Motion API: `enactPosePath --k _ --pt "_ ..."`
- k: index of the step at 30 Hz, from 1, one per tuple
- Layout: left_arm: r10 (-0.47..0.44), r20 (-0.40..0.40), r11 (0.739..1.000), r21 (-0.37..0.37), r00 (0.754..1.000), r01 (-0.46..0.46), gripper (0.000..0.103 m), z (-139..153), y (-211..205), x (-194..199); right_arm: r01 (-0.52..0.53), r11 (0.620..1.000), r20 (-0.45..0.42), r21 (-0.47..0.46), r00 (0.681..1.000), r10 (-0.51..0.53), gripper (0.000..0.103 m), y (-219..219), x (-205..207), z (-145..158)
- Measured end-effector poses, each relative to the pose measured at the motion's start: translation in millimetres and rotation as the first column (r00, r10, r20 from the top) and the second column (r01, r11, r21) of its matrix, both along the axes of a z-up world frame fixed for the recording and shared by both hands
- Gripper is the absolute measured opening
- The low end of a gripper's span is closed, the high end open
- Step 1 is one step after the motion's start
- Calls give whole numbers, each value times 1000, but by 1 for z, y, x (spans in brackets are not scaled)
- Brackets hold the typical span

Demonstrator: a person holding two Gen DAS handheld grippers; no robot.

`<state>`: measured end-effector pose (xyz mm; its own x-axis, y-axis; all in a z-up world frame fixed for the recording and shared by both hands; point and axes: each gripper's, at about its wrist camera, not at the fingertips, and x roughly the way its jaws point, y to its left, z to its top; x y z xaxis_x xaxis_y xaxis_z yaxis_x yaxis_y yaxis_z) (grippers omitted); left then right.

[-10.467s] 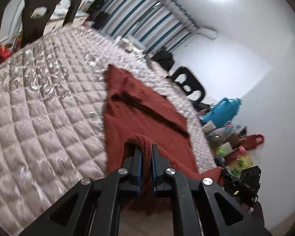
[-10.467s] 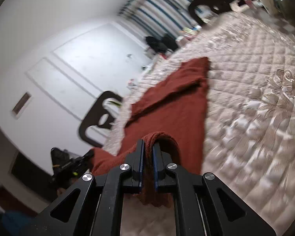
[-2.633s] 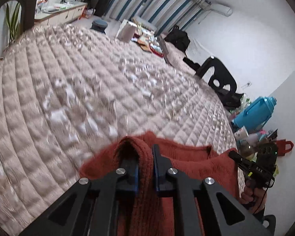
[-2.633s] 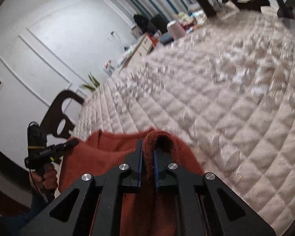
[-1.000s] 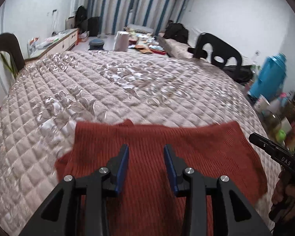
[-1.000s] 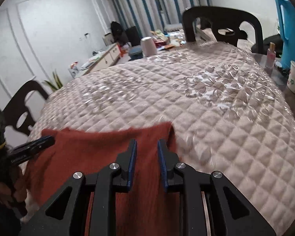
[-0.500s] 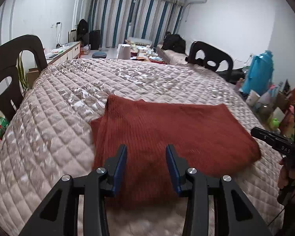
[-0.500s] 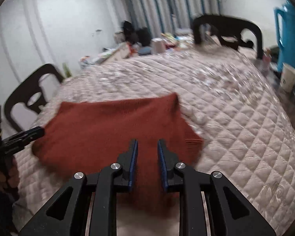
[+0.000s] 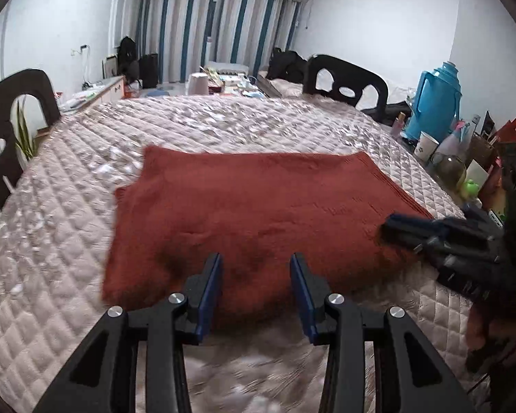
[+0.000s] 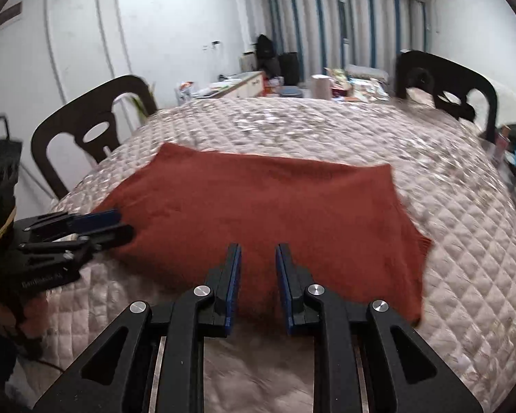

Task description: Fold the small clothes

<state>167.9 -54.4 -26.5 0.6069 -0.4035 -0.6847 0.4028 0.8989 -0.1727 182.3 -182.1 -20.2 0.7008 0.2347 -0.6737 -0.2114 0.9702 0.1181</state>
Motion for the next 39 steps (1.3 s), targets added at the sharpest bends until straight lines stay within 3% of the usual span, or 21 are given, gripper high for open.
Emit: enactPosePath --k 3,9,12,16,19,22,25,34,39 --pt "4 -31 1000 20 1000 -3 43 -15 -8 5 -32 999 -59 -35 998 30 21 12 13 -25" --pt "9 14 1000 5 1000 -9 43 4 -7 3 -37 999 -11 -27 999 37 21 12 9 -5" --pt "56 18 998 -2 998 -56 44 10 -4 22 6 1000 8 -20 1000 -6 21 9 18 -1" --pt "109 -33 994 -8 994 -109 43 -8 6 47 95 995 -62 -34 993 -97 21 -8 42 -19" --pt "106 -24 994 4 994 -106 43 -4 7 42 90 995 -63 35 994 -88 21 -21 42 -16" --pt "129 -5 992 9 992 -129 44 1 9 37 143 989 -9 43 990 -143 21 -36 35 -7" --pt "137 -10 990 30 991 -137 44 -5 9 41 217 976 -43 30 976 -216 21 -53 38 -15" --pt "162 20 985 61 987 -163 44 9 13 25 177 984 -24 24 984 -176 21 -43 18 -5" --pt "184 0 981 65 983 -184 44 2 25 21 181 983 -11 27 983 -181 21 -47 10 -4"
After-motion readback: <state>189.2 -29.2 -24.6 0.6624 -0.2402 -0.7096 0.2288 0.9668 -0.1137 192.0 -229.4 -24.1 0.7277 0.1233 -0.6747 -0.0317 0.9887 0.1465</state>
